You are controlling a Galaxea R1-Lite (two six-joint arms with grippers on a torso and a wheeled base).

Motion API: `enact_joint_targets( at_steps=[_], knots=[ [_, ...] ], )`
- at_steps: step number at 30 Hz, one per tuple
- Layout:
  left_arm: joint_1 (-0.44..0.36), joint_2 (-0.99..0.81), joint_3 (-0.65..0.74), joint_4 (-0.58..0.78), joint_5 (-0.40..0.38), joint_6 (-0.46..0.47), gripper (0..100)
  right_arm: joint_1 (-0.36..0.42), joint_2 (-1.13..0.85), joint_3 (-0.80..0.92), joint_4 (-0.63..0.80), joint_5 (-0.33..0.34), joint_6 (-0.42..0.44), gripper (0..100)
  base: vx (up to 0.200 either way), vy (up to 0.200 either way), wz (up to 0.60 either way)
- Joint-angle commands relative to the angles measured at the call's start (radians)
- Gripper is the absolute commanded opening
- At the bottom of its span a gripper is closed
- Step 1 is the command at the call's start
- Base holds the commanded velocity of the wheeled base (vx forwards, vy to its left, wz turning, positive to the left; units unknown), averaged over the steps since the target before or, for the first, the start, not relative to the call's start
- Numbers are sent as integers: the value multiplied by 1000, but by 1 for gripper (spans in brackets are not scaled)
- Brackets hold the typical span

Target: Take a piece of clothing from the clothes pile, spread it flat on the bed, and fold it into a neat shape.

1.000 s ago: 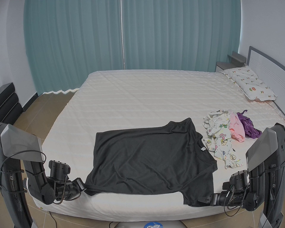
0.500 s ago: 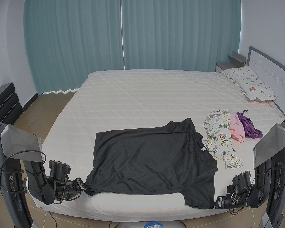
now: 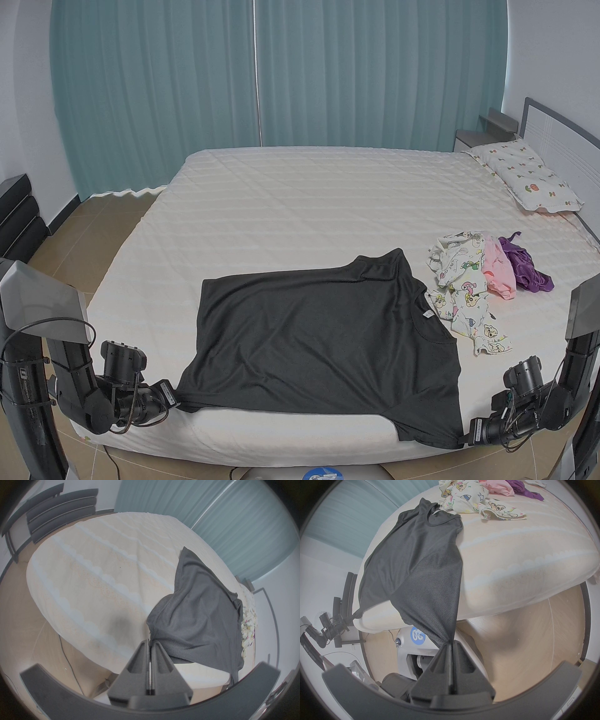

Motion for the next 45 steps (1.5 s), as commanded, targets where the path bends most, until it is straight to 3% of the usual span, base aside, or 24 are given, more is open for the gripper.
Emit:
enact_joint_targets(
  at_steps=[1,9,11,16,17,25,29,30,33,41,45],
  knots=[
    [1,-3,56,-69,27,43,0,4,-107,17,93,0,-14,0,0,0,0],
    [-5,126,140,-269,56,115,0,-27,-170,17,205,0,-43,0,0,0,0],
    [-19,220,195,-433,53,138,0,-32,-151,17,199,0,-48,0,0,0,0],
    [-41,246,214,-467,50,135,0,-32,-137,17,196,0,-48,0,0,0,0],
    [-42,241,215,-467,45,127,100,-32,-134,17,196,0,-48,0,0,0,0],
    [1,121,215,-461,4,90,100,-42,-134,17,196,1,-48,0,0,0,0],
    [82,3,214,-382,-87,95,100,-53,-142,17,201,1,-48,0,0,0,0],
    [102,-40,214,-344,-144,95,100,-59,-145,17,202,1,-48,0,0,0,0],
    [105,-87,208,-277,-236,89,100,-61,-148,17,202,1,-48,0,0,0,0],
    [33,43,136,-270,-247,76,100,-59,-154,17,201,6,-48,0,0,0,0],
    [-2,72,120,-273,-208,76,100,-59,-156,17,199,15,-48,0,0,0,0]
  ],
)
